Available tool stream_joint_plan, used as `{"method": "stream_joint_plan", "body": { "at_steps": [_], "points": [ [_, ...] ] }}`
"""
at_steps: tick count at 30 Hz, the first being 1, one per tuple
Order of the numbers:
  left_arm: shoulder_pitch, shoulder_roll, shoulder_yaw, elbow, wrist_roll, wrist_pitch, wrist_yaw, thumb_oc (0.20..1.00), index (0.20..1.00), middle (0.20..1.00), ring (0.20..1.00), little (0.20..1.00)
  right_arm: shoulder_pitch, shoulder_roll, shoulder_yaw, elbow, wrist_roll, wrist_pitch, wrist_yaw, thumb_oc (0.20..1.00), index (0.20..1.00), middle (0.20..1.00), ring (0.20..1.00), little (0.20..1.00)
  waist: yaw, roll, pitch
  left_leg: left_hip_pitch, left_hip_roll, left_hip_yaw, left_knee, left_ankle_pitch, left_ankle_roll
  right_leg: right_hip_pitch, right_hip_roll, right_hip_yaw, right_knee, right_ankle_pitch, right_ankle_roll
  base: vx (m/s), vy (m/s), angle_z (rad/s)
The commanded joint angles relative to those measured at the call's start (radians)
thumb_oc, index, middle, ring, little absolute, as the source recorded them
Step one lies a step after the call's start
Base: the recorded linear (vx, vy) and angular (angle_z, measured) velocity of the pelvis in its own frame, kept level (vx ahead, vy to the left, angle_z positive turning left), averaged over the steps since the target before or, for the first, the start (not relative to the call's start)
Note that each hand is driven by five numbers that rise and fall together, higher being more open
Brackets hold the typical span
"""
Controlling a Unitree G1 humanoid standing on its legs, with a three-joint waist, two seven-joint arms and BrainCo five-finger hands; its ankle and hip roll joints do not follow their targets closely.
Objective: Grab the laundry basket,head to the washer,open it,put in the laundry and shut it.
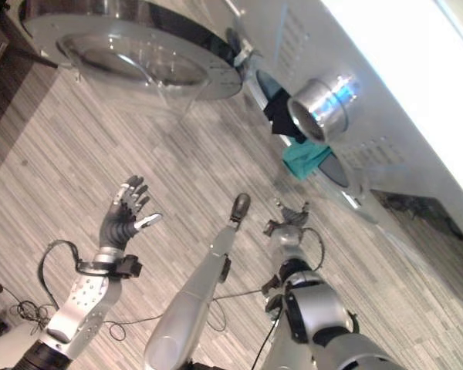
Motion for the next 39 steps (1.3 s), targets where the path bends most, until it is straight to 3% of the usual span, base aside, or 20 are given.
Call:
{"method": "stream_joint_plan", "body": {
  "at_steps": [1, 7, 24, 31, 32, 37, 38, 39],
  "points": [
    [-0.005, -0.018, -0.024, -0.044, -0.001, -0.036, -0.019, 1.000, 1.000, 1.000, 1.000, 1.000, 0.036, -0.042, -0.009, 0.013, 0.050, -0.028, -0.017, 1.000, 1.000, 1.000, 1.000, 1.000, 0.030, 0.041, -0.008, -0.010, 0.000, 0.061, -0.009, -0.098, -0.031, -0.056, -0.026, 0.009, -0.034, 0.053, -0.021, 0.04, -0.001, 0.12],
    [-0.026, -0.028, -0.034, -0.048, -0.006, -0.038, -0.037, 1.000, 1.000, 1.000, 1.000, 1.000, -0.032, -0.143, -0.052, 0.036, 0.102, -0.048, -0.013, 1.000, 1.000, 1.000, 1.000, 1.000, 0.059, 0.061, -0.009, -0.019, -0.018, 0.056, -0.016, -0.101, -0.026, -0.073, -0.037, 0.002, -0.020, 0.044, -0.016, 0.02, 0.009, 0.07],
    [-0.053, -0.022, -0.044, -0.041, -0.026, -0.045, -0.048, 1.000, 1.000, 1.000, 1.000, 1.000, -0.220, -0.269, -0.050, 0.036, 0.187, -0.082, 0.011, 1.000, 1.000, 1.000, 1.000, 1.000, 0.112, 0.084, 0.002, -0.052, -0.038, 0.041, -0.006, -0.107, -0.018, -0.115, -0.051, -0.021, 0.033, 0.020, -0.008, 0.01, 0.003, 0.05],
    [-0.059, -0.026, -0.031, -0.071, -0.072, -0.049, -0.071, 1.000, 1.000, 1.000, 1.000, 1.000, -0.291, -0.323, -0.111, 0.040, 0.374, -0.141, 0.072, 1.000, 1.000, 1.000, 1.000, 1.000, 0.141, 0.100, -0.005, -0.080, -0.052, 0.028, -0.007, -0.107, -0.016, -0.144, -0.058, -0.037, 0.057, 0.000, -0.003, 0.03, -0.012, 0.09],
    [-0.057, -0.028, -0.029, -0.072, -0.081, -0.048, -0.073, 1.000, 1.000, 1.000, 1.000, 1.000, -0.307, -0.340, -0.130, 0.040, 0.418, -0.158, 0.080, 0.771, 0.771, 0.771, 0.771, 0.771, 0.145, 0.103, -0.007, -0.087, -0.053, 0.023, -0.005, -0.107, -0.016, -0.153, -0.062, -0.039, 0.065, -0.005, -0.002, 0.02, -0.008, 0.12],
    [-0.049, -0.029, -0.022, -0.084, -0.113, -0.048, -0.084, 1.000, 1.000, 1.000, 1.000, 1.000, -0.334, -0.400, -0.150, 0.053, 0.476, -0.177, 0.091, 0.821, 0.821, 0.821, 0.821, 0.821, 0.157, 0.111, -0.017, -0.100, -0.059, 0.019, -0.006, -0.106, -0.016, -0.168, -0.068, -0.042, 0.081, -0.015, -0.001, 0.02, -0.006, 0.07],
    [-0.047, -0.028, -0.018, -0.089, -0.116, -0.050, -0.087, 1.000, 1.000, 1.000, 1.000, 1.000, -0.341, -0.420, -0.146, 0.056, 0.475, -0.175, 0.091, 0.608, 0.608, 0.608, 0.608, 0.608, 0.159, 0.114, -0.019, -0.101, -0.061, 0.019, -0.007, -0.106, -0.016, -0.172, -0.069, -0.042, 0.084, -0.018, -0.001, 0.00, 0.000, 0.00],
    [-0.046, -0.029, -0.016, -0.092, -0.119, -0.051, -0.088, 1.000, 1.000, 1.000, 1.000, 1.000, -0.343, -0.429, -0.143, 0.055, 0.475, -0.175, 0.092, 0.570, 0.570, 0.570, 0.570, 0.570, 0.160, 0.114, -0.020, -0.101, -0.062, 0.019, -0.008, -0.106, -0.015, -0.173, -0.069, -0.042, 0.087, -0.019, -0.001, 0.00, 0.000, 0.00]
  ]
}}
